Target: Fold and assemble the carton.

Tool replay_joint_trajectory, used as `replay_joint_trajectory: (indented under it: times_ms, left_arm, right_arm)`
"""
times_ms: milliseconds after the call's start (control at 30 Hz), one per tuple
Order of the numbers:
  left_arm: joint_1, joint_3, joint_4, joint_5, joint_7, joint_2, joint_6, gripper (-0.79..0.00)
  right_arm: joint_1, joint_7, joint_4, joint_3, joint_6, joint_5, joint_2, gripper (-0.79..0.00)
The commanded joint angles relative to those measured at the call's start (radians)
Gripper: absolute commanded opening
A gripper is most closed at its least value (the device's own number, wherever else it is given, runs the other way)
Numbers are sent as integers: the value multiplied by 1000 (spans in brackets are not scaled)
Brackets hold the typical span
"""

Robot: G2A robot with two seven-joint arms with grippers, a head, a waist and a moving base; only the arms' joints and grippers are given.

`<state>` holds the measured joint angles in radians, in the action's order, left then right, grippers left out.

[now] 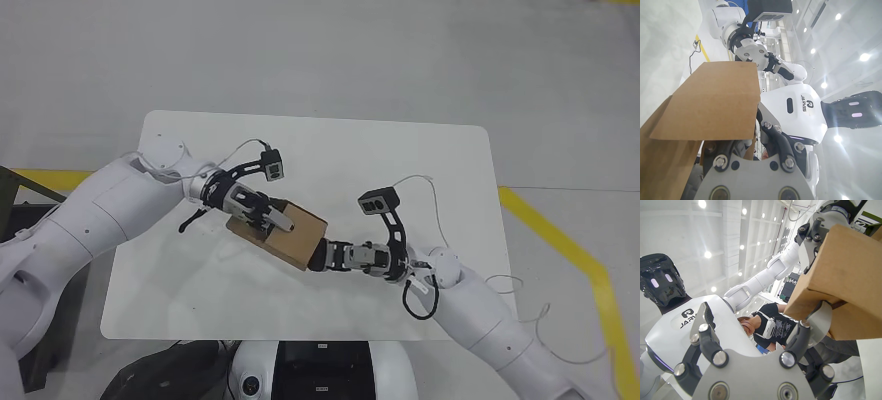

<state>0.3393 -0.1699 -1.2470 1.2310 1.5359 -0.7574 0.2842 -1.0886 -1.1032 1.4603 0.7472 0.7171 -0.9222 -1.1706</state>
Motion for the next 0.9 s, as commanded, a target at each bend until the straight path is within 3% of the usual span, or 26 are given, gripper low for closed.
replay_joint_trajectory:
  times_ms: [0, 667, 867]
  left_arm:
    - [0, 0, 1, -3, 0, 0, 0, -785]
    - [10, -21, 18, -8, 0, 20, 0, -785]
    - [2, -37, 80, -61, 0, 27, -4, -785]
  right_arm:
    - [2, -3, -3, -2, -3, 2, -5, 0]
    - [-118, 2, 66, 176, 2, 79, 35, 0]
    - [-131, 1, 83, 200, 1, 98, 41, 0]
